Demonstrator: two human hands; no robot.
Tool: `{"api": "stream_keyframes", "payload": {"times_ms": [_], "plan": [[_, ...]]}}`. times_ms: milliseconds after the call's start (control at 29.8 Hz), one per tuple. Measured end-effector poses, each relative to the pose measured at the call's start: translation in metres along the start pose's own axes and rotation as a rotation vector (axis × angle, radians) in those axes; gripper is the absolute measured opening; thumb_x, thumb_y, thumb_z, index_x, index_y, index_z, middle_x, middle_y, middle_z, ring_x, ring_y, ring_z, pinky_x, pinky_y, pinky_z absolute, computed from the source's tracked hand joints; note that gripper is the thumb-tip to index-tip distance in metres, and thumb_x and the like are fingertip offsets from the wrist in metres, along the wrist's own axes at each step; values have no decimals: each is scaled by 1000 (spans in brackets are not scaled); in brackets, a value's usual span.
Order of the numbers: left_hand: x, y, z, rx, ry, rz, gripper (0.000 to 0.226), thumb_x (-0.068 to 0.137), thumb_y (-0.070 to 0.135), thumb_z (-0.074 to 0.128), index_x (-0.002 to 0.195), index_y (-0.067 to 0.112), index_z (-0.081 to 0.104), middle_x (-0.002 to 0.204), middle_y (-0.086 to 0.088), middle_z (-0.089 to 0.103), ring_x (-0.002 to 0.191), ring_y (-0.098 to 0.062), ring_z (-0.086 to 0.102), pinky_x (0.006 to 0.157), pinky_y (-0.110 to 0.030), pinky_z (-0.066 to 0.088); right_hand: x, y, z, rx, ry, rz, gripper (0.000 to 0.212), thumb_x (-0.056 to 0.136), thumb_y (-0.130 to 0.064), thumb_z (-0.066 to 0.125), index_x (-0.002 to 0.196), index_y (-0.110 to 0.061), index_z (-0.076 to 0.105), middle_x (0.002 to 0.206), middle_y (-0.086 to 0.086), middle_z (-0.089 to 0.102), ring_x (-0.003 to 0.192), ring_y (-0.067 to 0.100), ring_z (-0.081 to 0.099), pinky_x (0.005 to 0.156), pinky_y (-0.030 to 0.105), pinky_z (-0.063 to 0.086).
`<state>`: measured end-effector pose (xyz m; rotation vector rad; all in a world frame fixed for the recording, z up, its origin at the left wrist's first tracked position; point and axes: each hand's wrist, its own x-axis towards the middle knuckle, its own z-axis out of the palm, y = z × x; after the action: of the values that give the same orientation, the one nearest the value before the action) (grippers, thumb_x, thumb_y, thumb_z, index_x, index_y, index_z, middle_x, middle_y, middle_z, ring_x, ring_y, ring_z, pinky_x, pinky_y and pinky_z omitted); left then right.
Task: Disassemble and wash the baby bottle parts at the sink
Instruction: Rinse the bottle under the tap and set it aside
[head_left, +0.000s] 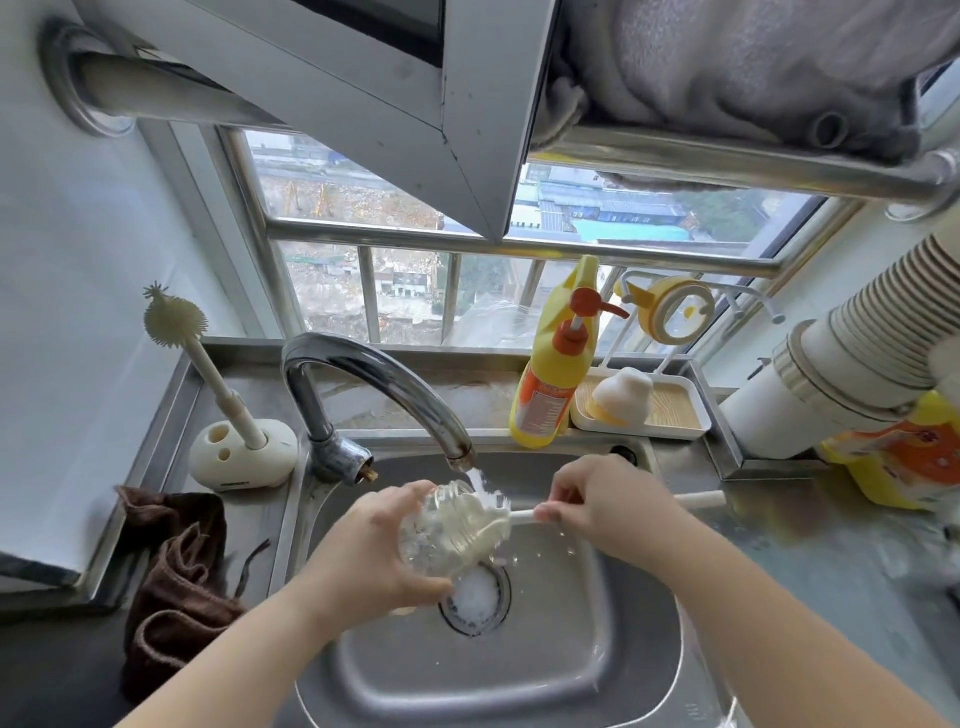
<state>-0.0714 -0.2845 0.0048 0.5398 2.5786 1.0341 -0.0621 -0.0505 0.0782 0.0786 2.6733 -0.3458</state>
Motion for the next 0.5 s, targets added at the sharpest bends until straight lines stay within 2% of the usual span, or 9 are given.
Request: {"api": "stream_keyframes", "payload": {"times_ms": [134, 269, 369, 437, 504], "plan": [[2, 11, 9, 54, -3, 41, 94, 57, 44, 79, 140, 28, 37, 121, 13, 51, 113, -6, 42, 95, -14, 33, 2, -25, 20, -149, 24, -102, 23, 89, -48, 53, 91, -27, 62, 95, -5, 65, 89, 18, 60, 69, 28, 43], [5, 5, 1, -8, 28, 18, 96, 53, 48, 78, 139, 29, 38, 118, 15, 51, 112, -5, 44, 96, -16, 35, 4, -11, 9, -70, 70, -28, 23, 87, -52, 55, 82, -30, 59, 91, -8, 65, 85, 15, 60, 72, 29, 47], [8, 16, 4, 52, -9, 47, 97, 57, 44, 80, 142, 26, 35, 127, 11, 50, 119, -9, 41, 101, -19, 33, 5, -21, 17, -139, 116, -104, 23, 89, -48, 53, 87, -28, 61, 91, -7, 65, 87, 16, 60, 70, 28, 44], [9, 14, 2, 82, -41, 40, 98, 55, 48, 77, 141, 27, 36, 124, 12, 50, 117, -9, 41, 99, -19, 34, 3, -23, 21, -140, 73, -105, 21, 90, -47, 52, 87, -27, 59, 92, -6, 64, 87, 17, 60, 68, 28, 44], [8, 6, -1, 93, -9, 13, 98, 49, 57, 68, 138, 29, 38, 116, 14, 51, 110, -8, 42, 94, -20, 38, 3, -11, 13, -87, 72, -36, 23, 89, -50, 53, 83, -29, 58, 90, -7, 64, 84, 15, 59, 70, 29, 48]]}}
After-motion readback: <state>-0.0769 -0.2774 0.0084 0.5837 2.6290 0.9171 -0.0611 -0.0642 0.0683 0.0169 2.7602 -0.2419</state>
